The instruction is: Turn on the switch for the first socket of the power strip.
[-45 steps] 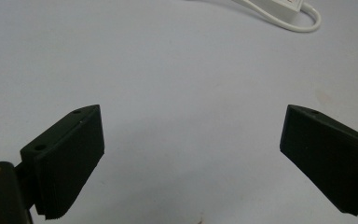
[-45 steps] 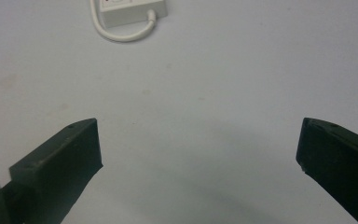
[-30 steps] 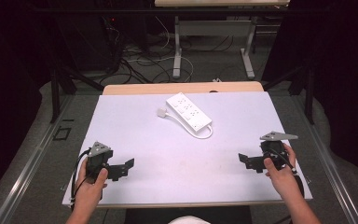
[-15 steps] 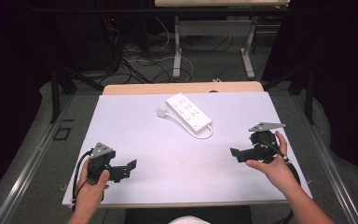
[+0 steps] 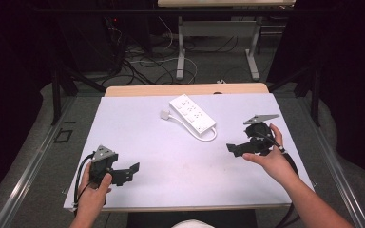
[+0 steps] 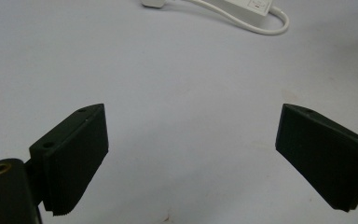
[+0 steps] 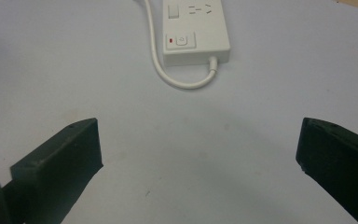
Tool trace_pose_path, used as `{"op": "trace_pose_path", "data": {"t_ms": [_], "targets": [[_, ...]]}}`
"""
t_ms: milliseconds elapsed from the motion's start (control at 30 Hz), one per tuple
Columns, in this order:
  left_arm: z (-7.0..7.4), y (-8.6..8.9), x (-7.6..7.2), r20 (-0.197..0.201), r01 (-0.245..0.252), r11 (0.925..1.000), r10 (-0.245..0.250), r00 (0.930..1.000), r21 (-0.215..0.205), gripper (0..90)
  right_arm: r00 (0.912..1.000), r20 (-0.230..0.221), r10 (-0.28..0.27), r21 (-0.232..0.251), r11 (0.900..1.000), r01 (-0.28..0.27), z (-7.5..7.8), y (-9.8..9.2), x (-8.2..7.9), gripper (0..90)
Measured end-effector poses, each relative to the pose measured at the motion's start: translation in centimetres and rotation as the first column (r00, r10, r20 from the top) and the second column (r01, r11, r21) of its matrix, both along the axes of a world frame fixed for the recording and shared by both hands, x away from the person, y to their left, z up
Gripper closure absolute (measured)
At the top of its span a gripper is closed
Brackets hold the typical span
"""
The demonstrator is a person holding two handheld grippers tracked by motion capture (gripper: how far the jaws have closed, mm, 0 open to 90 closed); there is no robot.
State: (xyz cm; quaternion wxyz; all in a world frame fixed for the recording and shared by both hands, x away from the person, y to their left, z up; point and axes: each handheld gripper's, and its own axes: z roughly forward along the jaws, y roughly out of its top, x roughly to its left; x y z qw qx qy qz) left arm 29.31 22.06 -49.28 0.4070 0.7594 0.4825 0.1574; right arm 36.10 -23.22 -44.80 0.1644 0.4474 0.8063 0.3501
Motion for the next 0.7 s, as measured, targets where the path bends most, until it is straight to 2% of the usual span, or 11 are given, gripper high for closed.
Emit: {"op": "trace_pose_path", "data": {"t_ms": [400,700], "targets": [[-0.1,0.1,0.0,0.011,-0.004,1.0,0.004,0.9999,-0.002,9.3,0.9999,-0.013,0.007,-0.008,1.0,-0.007,0.6,1.7,2.1,0.0],[-0.1,0.1,0.0,0.004,-0.007,0.9999,0.007,1.0,-0.01,9.3,1.0,0.004,0.001,-0.015,1.0,-0.001,1.1,2.8,3.2,0.0]]}}
